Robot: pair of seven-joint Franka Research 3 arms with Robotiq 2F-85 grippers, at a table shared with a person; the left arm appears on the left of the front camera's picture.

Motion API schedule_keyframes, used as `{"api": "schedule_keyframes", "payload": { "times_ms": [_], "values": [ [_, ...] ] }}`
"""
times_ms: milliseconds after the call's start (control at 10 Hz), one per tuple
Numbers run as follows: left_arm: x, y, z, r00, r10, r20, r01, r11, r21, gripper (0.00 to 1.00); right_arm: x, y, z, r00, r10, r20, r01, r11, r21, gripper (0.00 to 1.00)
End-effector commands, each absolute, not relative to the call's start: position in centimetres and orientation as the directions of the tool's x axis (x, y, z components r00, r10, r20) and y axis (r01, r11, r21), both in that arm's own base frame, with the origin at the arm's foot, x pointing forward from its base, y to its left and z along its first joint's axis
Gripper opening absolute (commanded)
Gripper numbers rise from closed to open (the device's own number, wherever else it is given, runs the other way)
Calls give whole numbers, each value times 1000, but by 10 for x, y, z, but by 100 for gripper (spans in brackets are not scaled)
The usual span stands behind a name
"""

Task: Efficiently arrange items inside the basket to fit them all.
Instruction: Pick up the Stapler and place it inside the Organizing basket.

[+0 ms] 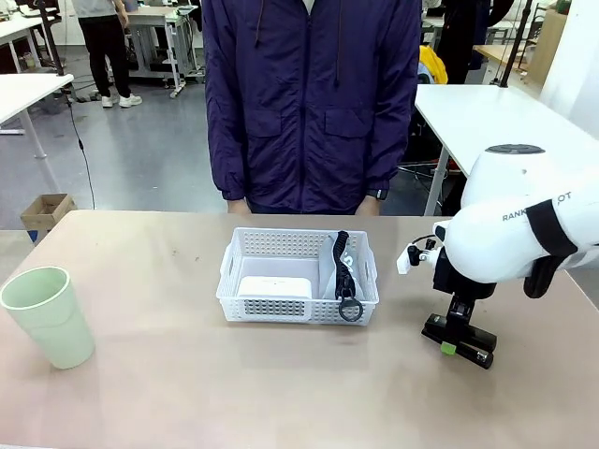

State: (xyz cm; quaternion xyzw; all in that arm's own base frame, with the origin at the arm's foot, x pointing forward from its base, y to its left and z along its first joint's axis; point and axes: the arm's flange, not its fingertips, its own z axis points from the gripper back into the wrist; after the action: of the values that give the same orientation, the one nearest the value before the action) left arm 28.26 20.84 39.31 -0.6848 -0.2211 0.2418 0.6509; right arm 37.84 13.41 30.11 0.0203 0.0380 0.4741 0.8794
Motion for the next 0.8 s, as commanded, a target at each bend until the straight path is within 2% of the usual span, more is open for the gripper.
{"api": "schedule_keyframes", "payload": {
  "times_ms": [0, 100, 200, 300, 400, 500, 700],
  "values": [
    [280, 205, 394, 787, 617, -29, 8, -57, -998, 100, 375, 131, 295, 540, 840, -54, -838, 543, 54, 100],
    [280, 205, 394, 787, 617, -29, 8, -57, -998, 100, 374, 131, 294, 539, 840, -59, -839, 542, 52, 100],
    [280, 205, 394, 787, 617, -29, 8, -57, -998, 100, 373, 132, 294, 546, 835, -73, -835, 549, 34, 64],
    [280, 205, 394, 787, 617, -29, 8, -57, -998, 100, 372, 133, 293, 543, 835, -84, -837, 547, 31, 40],
    [280, 205, 394, 787, 617, -29, 8, -57, -998, 100, 372, 133, 292, 546, 833, -90, -834, 550, 28, 4],
    [280, 205, 394, 787, 617, -29, 8, -57, -998, 100, 372, 132, 293, 548, 831, -93, -834, 552, 23, 0],
    [280, 205, 394, 787, 617, -29, 8, -57, -998, 100, 372, 131, 292, 548, 830, -102, -834, 552, 18, 0]
  ]
}}
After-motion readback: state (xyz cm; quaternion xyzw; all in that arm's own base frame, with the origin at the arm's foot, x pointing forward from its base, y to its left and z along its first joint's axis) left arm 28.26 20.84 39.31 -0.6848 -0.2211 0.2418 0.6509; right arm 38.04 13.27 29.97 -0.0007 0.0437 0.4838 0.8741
